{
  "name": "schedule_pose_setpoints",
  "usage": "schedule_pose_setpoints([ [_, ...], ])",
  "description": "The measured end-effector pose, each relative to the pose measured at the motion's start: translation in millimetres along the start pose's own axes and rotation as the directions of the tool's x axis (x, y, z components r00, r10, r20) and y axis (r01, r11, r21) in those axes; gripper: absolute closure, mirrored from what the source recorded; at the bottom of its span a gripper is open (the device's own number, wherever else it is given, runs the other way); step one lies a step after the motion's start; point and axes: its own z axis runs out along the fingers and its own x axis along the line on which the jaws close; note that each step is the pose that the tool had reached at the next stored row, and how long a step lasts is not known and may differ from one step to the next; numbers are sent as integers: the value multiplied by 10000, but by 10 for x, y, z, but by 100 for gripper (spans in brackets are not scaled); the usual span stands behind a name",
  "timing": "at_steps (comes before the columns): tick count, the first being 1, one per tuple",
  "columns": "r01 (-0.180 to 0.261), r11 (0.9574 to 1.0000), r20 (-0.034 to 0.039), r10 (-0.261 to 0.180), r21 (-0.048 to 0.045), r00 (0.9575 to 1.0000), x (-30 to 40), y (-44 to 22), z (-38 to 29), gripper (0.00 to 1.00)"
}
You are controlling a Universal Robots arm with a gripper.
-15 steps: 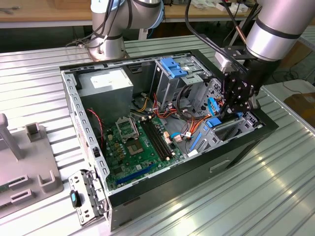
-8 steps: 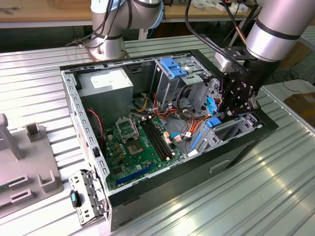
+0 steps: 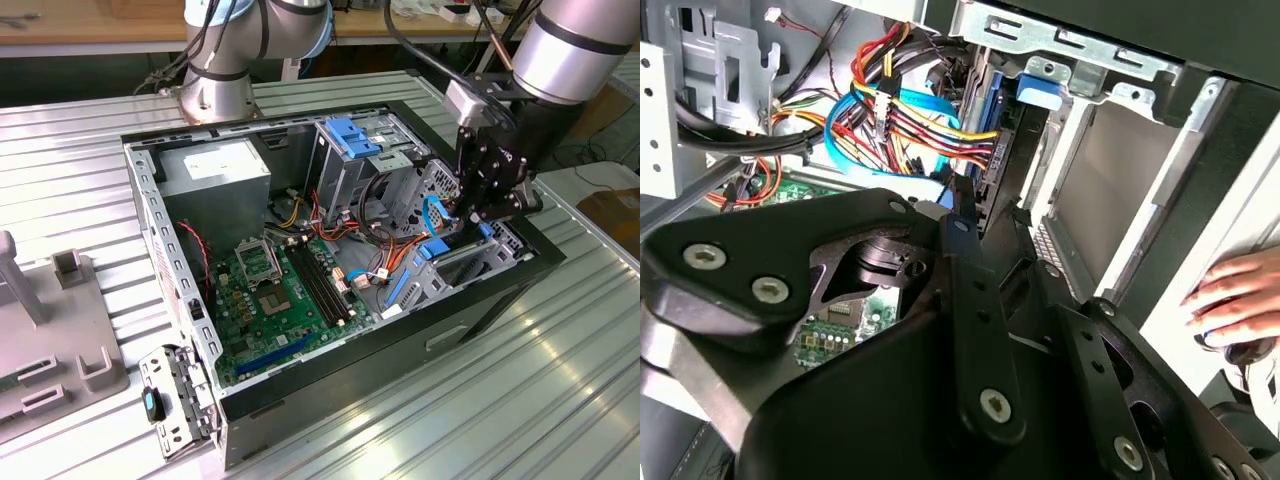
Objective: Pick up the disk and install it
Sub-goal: 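Insert the first disk wire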
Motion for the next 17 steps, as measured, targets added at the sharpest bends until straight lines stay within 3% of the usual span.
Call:
schedule_pose_setpoints([
  [2,1,10000,7,-1,-3,10000,-2,-8,-21,70],
  [6,-3,10000,85,3,-68,10000,-51,-181,-15,70],
  [10,7,10000,168,-6,-91,9999,-89,-228,5,70],
  [11,6,10000,182,-5,-95,9998,-103,-247,57,70],
  [14,5,9999,200,-3,-100,9998,-105,-252,69,70],
  [17,3,9999,280,1,-123,9996,-107,-252,78,70],
])
